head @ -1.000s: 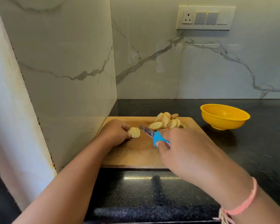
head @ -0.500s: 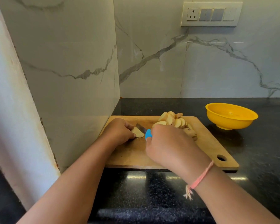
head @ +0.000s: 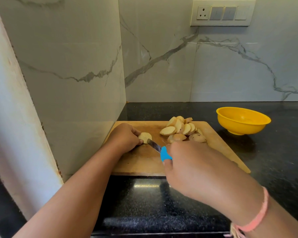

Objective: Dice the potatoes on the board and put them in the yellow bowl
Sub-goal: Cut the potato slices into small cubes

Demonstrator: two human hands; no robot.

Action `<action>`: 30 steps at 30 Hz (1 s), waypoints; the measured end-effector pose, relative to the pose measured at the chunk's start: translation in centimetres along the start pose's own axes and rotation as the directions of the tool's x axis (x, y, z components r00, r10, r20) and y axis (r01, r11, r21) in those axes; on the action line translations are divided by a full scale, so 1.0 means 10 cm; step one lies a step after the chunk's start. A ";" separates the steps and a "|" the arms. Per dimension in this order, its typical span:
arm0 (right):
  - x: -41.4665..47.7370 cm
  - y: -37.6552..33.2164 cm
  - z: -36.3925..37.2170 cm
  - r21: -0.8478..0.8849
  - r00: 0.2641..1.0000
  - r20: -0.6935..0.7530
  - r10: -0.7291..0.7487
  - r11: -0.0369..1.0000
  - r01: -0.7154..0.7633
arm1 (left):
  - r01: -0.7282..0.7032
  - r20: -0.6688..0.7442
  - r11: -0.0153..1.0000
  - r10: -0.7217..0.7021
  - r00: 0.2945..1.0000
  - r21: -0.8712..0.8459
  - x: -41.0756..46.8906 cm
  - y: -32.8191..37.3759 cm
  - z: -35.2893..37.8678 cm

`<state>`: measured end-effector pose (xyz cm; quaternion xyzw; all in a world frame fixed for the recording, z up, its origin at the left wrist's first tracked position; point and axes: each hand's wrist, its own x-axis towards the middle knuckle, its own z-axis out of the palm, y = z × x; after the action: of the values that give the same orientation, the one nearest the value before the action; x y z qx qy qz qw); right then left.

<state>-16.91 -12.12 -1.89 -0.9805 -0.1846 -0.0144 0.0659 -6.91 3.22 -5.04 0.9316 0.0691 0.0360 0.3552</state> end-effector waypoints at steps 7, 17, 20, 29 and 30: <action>0.02 0.12 0.05 0.055 0.979 -0.195 0.054 0.998 -0.044 | 0.002 0.011 0.999 -0.001 1.000 -0.048 0.01 -0.03 -0.01; 0.33 0.01 0.18 0.091 0.985 -0.152 0.077 0.994 -0.064 | 0.056 -0.051 0.991 -0.063 0.997 -0.125 0.07 -0.07 0.02; 0.36 -0.05 0.13 0.112 0.993 -0.083 0.085 0.991 -0.076 | 0.058 -0.052 0.991 -0.065 0.997 -0.124 0.09 -0.07 0.03; 0.37 -0.13 0.04 0.082 1.000 -0.017 0.015 0.997 -0.013 | 0.059 -0.083 0.993 -0.068 0.994 -0.105 0.11 -0.08 0.07; 0.34 -0.12 0.04 0.063 1.000 -0.024 0.006 0.998 -0.004 | 0.059 -0.084 0.993 -0.067 0.994 -0.098 0.12 -0.08 0.07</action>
<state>-14.21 -9.71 -1.98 -0.9782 -0.1817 -0.0201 0.0989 -5.75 3.56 -6.05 0.9084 0.1123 0.0686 0.3969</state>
